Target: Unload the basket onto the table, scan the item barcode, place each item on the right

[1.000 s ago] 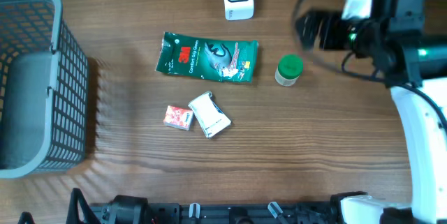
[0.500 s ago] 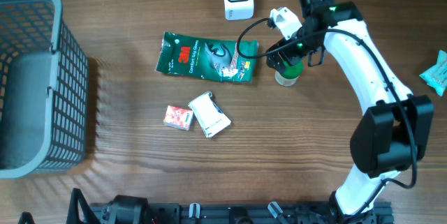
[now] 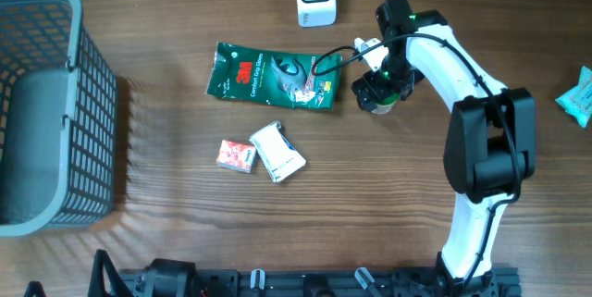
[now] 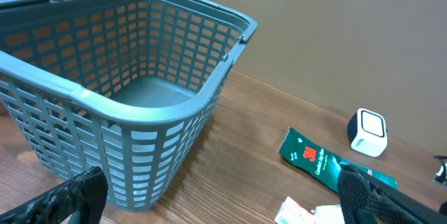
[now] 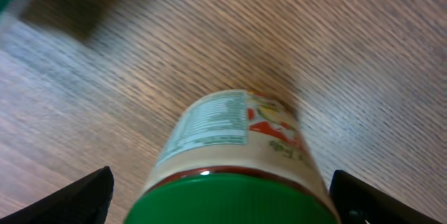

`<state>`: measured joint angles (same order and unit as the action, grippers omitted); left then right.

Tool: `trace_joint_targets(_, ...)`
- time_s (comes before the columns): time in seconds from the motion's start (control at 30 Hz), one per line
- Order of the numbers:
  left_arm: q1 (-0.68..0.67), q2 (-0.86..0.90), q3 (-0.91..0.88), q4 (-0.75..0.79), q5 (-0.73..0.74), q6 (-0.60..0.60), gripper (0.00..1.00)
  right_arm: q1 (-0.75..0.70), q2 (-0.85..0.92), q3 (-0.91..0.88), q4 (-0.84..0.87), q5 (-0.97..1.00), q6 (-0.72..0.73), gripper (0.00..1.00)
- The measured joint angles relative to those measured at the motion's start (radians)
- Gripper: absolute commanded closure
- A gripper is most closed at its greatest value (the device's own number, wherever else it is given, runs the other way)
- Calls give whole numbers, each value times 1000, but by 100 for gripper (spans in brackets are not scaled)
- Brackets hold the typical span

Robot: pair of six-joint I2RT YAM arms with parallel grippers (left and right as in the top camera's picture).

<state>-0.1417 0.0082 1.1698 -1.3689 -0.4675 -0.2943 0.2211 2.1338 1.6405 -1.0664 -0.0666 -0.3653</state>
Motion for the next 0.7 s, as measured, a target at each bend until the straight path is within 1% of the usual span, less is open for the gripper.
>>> trace_joint_targets(0.13, 0, 0, 0, 0, 0, 0, 0, 0, 0, 0, 5, 17, 10, 1)
trace_joint_targets(0.27, 0, 0, 0, 0, 0, 0, 0, 0, 18, 0, 10, 27, 17, 12)
trace_joint_targets(0.37, 0, 0, 0, 0, 0, 0, 0, 0, 55, 3, 12, 34, 28, 27)
trace_joint_targets(0.4, 0, 0, 0, 0, 0, 0, 0, 0, 55, 3, 11, 34, 29, 34)
trace_joint_targets(0.43, 0, 0, 0, 0, 0, 0, 0, 2, 56, 4, 8, 37, 32, 40)
trace_joint_targets(0.53, 0, 0, 0, 0, 0, 0, 0, 3, 56, 9, -8, 49, 48, 51)
trace_joint_targets(0.57, 0, 0, 0, 0, 0, 0, 0, 3, 56, 10, -14, 50, 55, 57)
trace_joint_targets(0.63, 0, 0, -3, 89, 0, -2, 0, 3, 56, 12, -28, 50, 82, 59)
trace_joint_targets(0.7, 0, 0, -8, 224, -22, -3, 0, 3, 63, 24, -56, 50, 112, 59)
